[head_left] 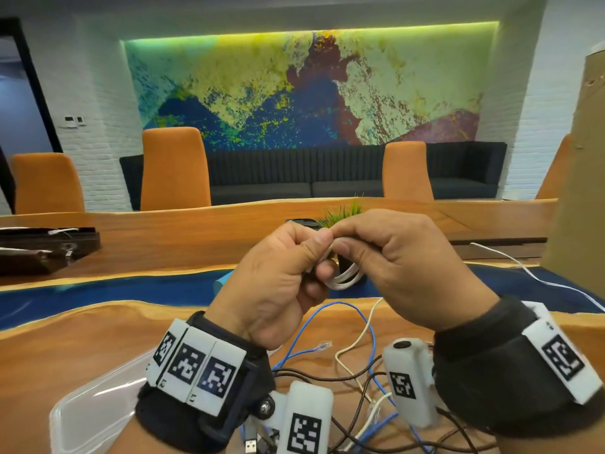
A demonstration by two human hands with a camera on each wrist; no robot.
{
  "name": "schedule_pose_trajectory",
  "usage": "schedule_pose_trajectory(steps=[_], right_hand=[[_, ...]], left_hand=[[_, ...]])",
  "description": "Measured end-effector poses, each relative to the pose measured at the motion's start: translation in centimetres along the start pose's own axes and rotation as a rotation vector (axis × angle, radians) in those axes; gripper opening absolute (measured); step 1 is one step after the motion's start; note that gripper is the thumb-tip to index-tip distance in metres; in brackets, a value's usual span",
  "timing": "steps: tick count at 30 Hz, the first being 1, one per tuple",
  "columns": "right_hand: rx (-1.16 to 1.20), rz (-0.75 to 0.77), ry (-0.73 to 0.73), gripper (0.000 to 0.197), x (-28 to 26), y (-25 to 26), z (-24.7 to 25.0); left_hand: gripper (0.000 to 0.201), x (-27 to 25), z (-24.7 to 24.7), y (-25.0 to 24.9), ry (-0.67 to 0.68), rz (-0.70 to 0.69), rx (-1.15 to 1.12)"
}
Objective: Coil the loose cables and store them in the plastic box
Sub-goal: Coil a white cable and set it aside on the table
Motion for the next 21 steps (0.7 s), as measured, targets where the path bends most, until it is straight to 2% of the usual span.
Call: schedule_pose_trajectory(steps=[3,6,12,18,21], right_hand=[[0.068,-0.058,-0.042,0.023,-0.1,-0.5,0.1],[0.06,-0.085,-0.049,0.023,-0.1,-0.7,0.3],[0.019,-0.088,-0.082,0.024,0.0,-0.9,0.2],[0.27,-0.215,-0.038,0.018,-0.1,-1.4,-0.2],[0.216,-0.285,0.027,0.022,-0.6,-2.8,0.0]], left_hand=[[0.013,-0.2,0.1,-0.4,0.001,-0.02,-0.023],[0.013,-0.4,0.1,-0.9,0.019,-0.057,0.064],[0.018,-1.3,0.6,-3.6,-0.006,-0.199,0.51],[0.004,-1.8,2.2,-5.2,-0.128,-0.287,0.702],[0.002,-1.7,4.7,-5.7,-0.216,-0.257,0.632]])
Point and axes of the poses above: each hand's wrist, its own x-axis towards the middle knuckle, its own z-axis out of the back of the hand, y = z × x, the point moved 9 cm from there along x, towards the middle knuckle, and after that the axes turned 9 degrees about x, right-handed, at the moved point
